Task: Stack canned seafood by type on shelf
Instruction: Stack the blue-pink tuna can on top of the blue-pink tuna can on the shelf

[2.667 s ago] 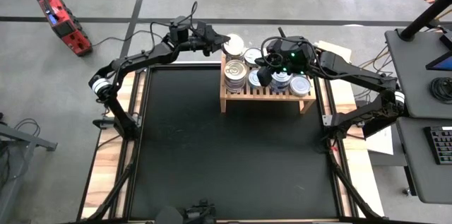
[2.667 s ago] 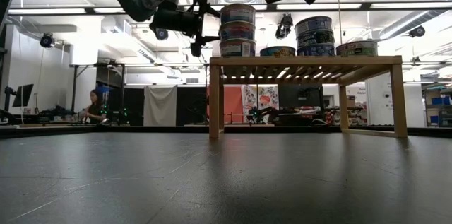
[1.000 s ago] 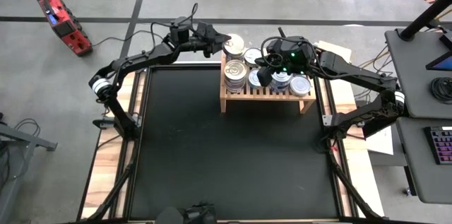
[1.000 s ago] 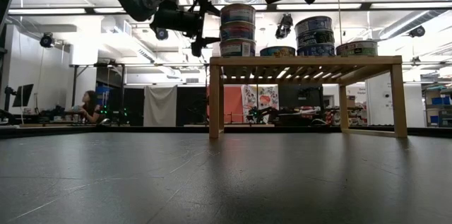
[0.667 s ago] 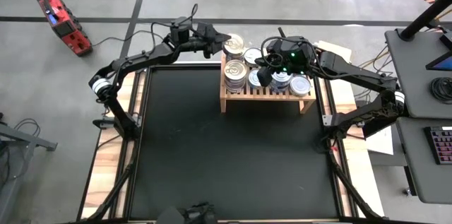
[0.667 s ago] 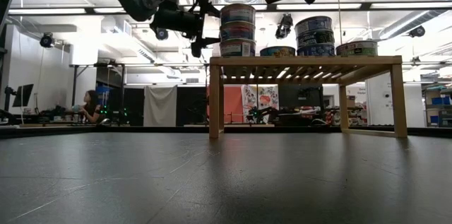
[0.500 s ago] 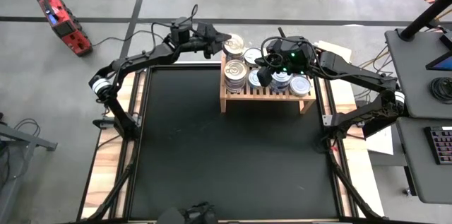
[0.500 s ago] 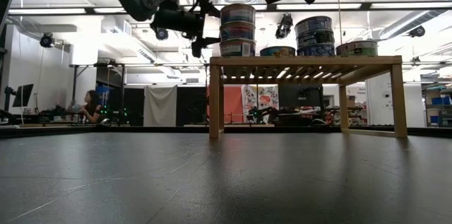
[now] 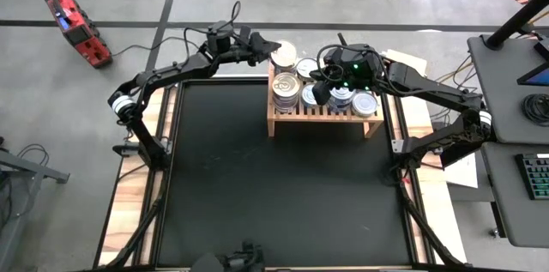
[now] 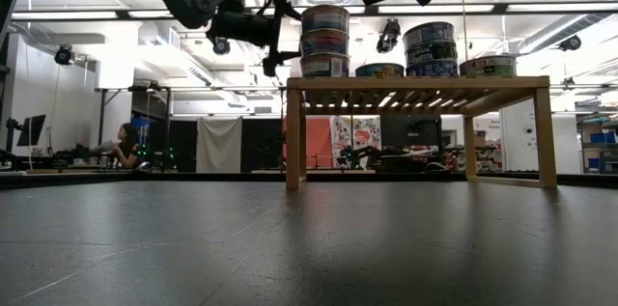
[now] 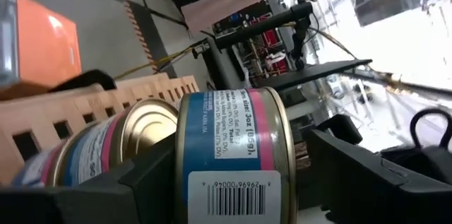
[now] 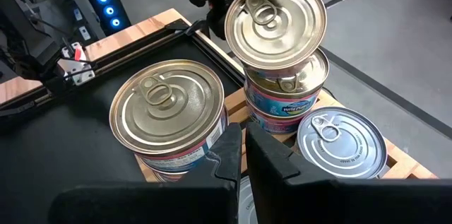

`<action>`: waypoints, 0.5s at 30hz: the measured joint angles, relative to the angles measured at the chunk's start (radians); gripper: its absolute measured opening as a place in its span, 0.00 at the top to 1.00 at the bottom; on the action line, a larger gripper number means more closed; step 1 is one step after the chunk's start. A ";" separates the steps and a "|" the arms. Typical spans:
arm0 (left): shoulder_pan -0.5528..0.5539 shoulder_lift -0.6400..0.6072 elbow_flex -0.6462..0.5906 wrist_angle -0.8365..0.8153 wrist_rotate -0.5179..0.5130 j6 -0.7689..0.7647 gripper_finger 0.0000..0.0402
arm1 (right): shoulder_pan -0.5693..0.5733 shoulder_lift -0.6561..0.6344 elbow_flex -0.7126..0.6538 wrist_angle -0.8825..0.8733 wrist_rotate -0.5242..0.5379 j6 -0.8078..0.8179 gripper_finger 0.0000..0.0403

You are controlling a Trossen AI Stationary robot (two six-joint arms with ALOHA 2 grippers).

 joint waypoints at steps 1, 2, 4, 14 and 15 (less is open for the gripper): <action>0.000 0.000 0.000 0.001 0.000 0.021 0.32 | 0.000 0.000 0.000 0.000 0.000 0.000 0.97; -0.001 0.000 0.000 0.002 0.000 0.031 0.32 | 0.000 0.000 0.000 0.000 0.000 0.000 0.97; -0.001 0.000 0.000 0.001 0.000 0.016 0.32 | 0.000 0.000 0.000 0.000 0.000 0.000 0.97; -0.022 0.000 0.000 -0.017 -0.002 -0.099 0.32 | 0.000 0.000 0.000 0.000 0.000 -0.006 0.97; -0.023 0.000 0.000 -0.022 -0.005 -0.100 0.32 | 0.000 0.000 0.000 0.000 0.000 -0.006 0.97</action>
